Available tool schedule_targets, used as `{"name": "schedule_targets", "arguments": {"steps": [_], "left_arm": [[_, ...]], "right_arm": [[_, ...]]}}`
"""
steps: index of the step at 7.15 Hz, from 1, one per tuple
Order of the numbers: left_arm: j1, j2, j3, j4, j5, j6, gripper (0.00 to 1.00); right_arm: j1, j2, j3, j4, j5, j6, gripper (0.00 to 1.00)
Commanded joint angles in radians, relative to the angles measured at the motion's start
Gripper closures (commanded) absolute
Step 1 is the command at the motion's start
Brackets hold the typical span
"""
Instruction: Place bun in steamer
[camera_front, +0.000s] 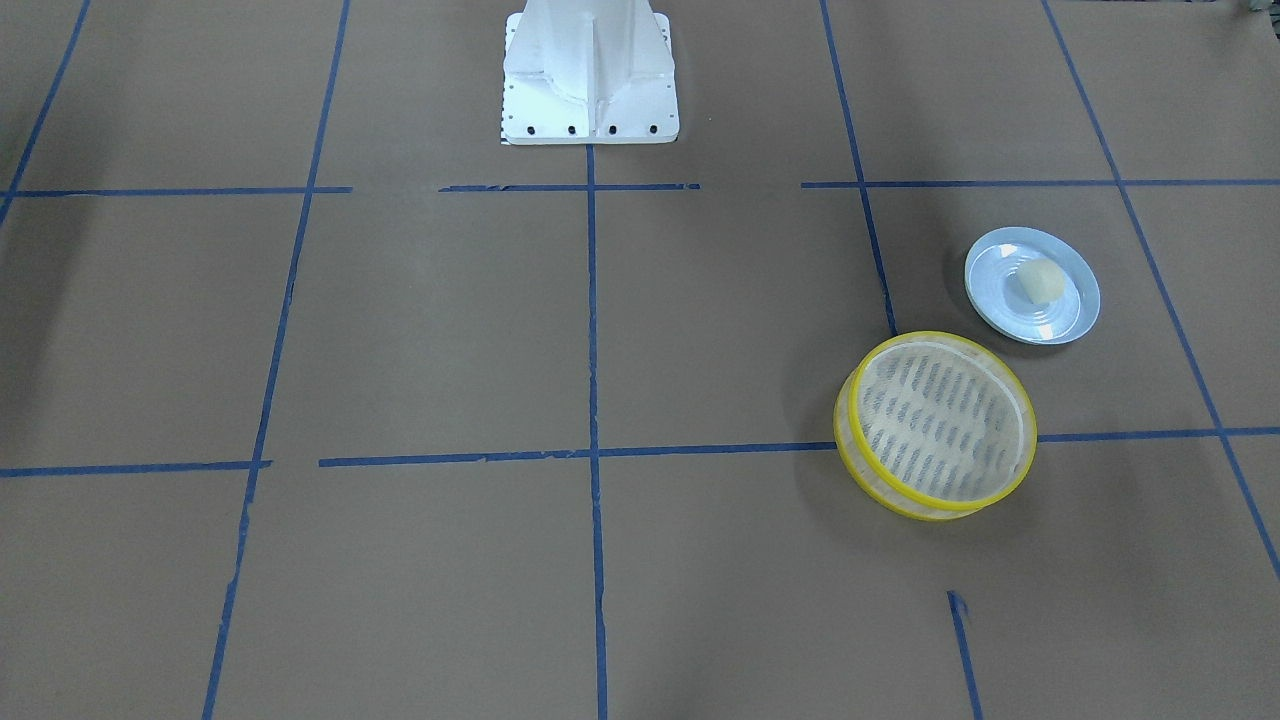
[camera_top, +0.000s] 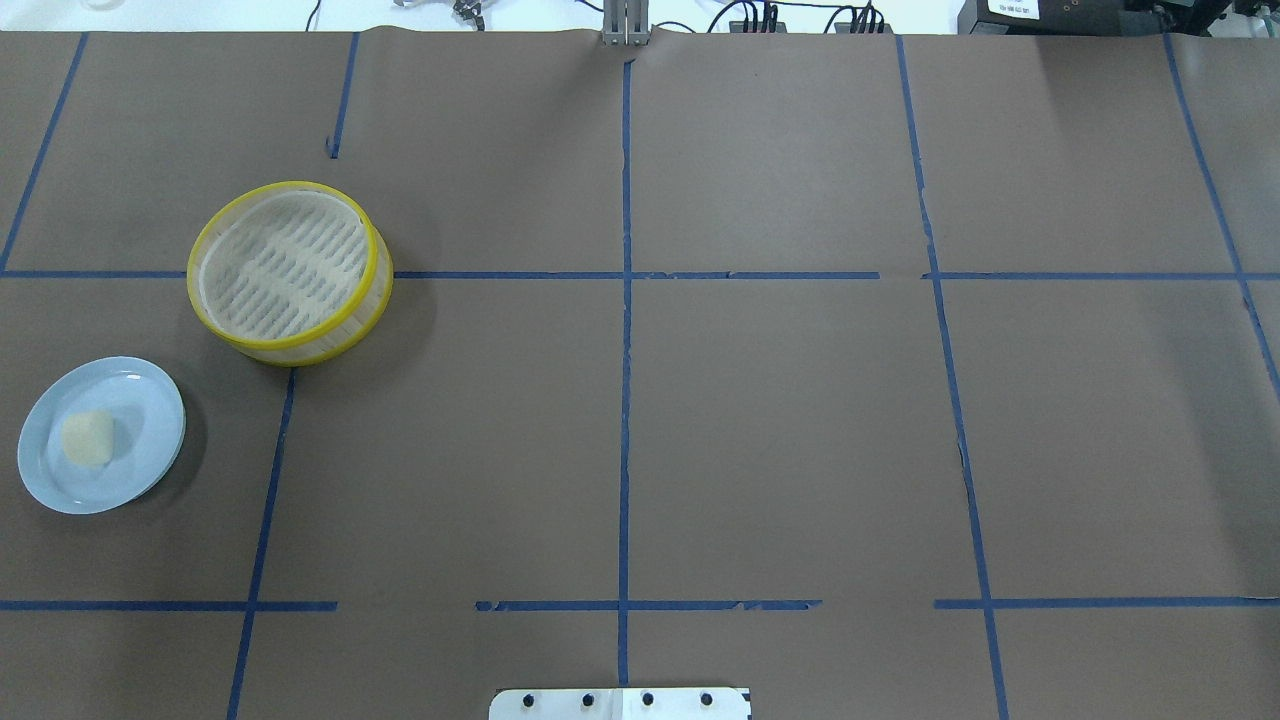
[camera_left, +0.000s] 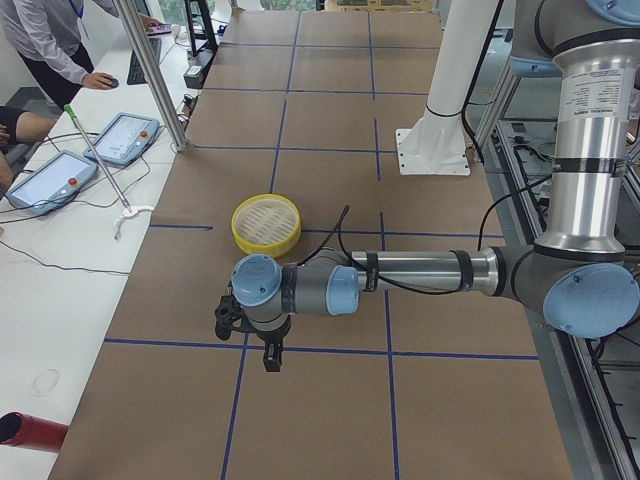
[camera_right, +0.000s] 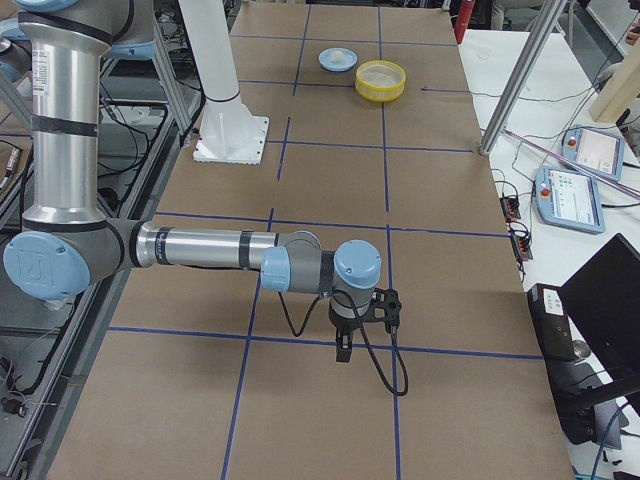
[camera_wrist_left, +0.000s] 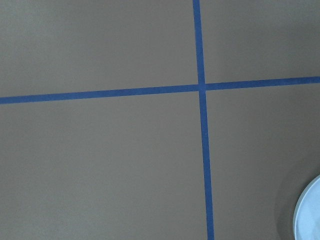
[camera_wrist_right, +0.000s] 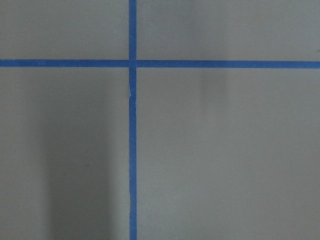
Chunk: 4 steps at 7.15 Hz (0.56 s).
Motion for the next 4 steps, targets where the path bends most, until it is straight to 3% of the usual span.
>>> {"name": "schedule_targets", "arguments": {"steps": [1, 4], "left_arm": [[0.002, -0.001, -0.012, -0.007, 0.003, -0.015, 0.0], [0.008, -0.011, -0.099, -0.002, 0.01, -0.02, 0.0]], "right_arm": [[0.001, 0.0, 0.0, 0.0, 0.0, 0.0, 0.0], [-0.001, 0.001, 0.0, 0.0, 0.0, 0.0, 0.0]]}}
